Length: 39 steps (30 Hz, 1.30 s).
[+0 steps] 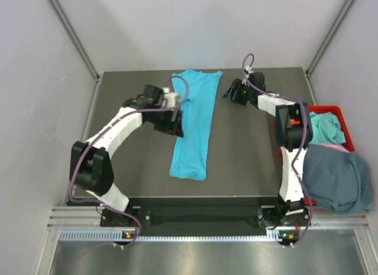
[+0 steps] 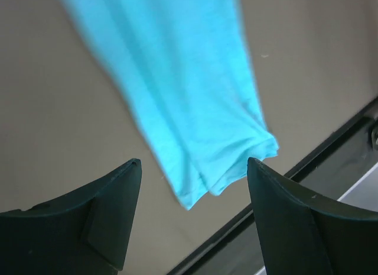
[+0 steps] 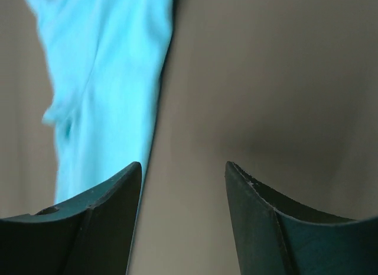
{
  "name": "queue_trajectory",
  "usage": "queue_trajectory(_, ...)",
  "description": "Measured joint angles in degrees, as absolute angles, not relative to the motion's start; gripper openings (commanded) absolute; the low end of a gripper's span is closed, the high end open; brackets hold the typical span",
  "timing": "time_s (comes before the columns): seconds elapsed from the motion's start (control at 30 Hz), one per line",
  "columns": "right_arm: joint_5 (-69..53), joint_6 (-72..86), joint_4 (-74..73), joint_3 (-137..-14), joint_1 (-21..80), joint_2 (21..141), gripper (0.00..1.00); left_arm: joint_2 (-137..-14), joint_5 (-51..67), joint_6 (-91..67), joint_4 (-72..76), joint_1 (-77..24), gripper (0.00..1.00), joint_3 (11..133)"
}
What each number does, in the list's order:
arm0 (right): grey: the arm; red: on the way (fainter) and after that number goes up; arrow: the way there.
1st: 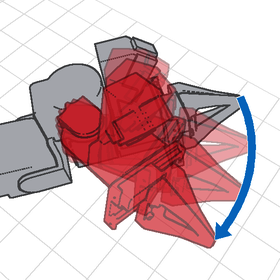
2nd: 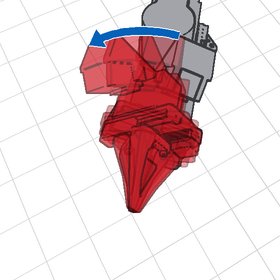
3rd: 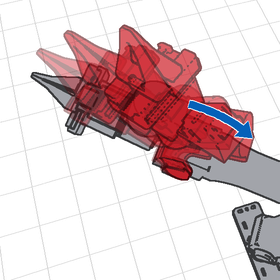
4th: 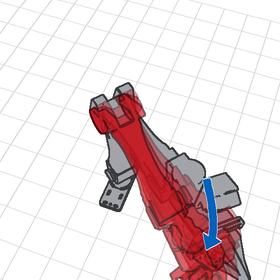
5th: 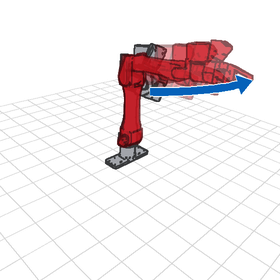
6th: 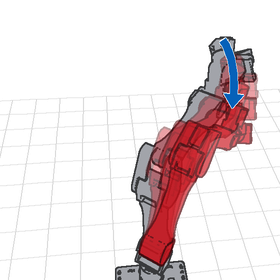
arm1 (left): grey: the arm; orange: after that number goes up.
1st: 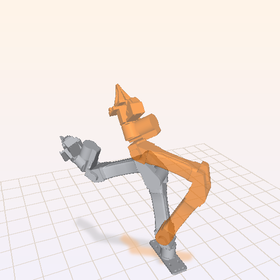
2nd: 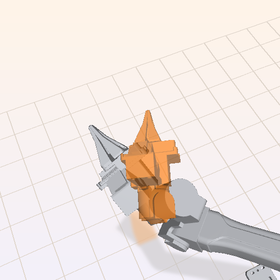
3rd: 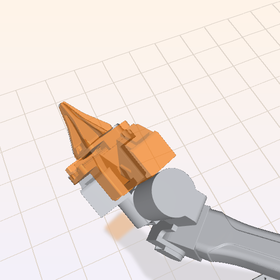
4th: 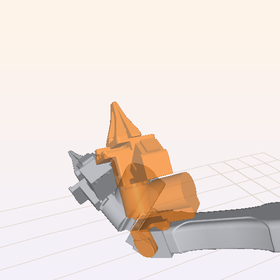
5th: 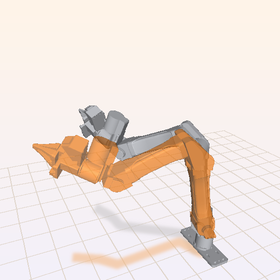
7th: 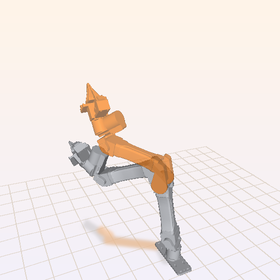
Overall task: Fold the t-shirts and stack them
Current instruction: Fold the tshirt
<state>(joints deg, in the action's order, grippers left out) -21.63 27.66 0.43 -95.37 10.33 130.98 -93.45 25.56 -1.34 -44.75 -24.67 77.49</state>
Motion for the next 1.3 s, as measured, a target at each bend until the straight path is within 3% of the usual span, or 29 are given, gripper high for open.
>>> queue_trajectory(0.13, -28.1, 33.3, 3.8, -78.5, 10.0, 119.2, 0.59, -88.0, 28.1, -8.6, -38.5, -15.7, 0.77, 64.8)
queue_trajectory(0.37, -39.1, 43.1, 11.6, -57.6, 14.3, 109.6, 0.61, -86.8, 34.7, -17.1, -32.0, -15.4, 0.80, 52.7)
queue_trajectory(0.73, -47.5, 48.2, 14.8, -48.6, 23.4, 108.7, 0.61, -91.9, 37.9, -21.1, -27.0, -12.5, 0.81, 51.4)
queue_trajectory(0.97, -45.1, 49.6, 15.2, -43.0, 29.2, 104.1, 0.62, -94.7, 38.9, -22.2, -26.9, -12.5, 0.78, 48.6)
queue_trajectory(1.3, -41.6, 50.2, 13.8, -39.3, 29.7, 100.2, 0.59, -95.6, 42.2, -24.8, -25.5, -13.3, 0.72, 46.9)
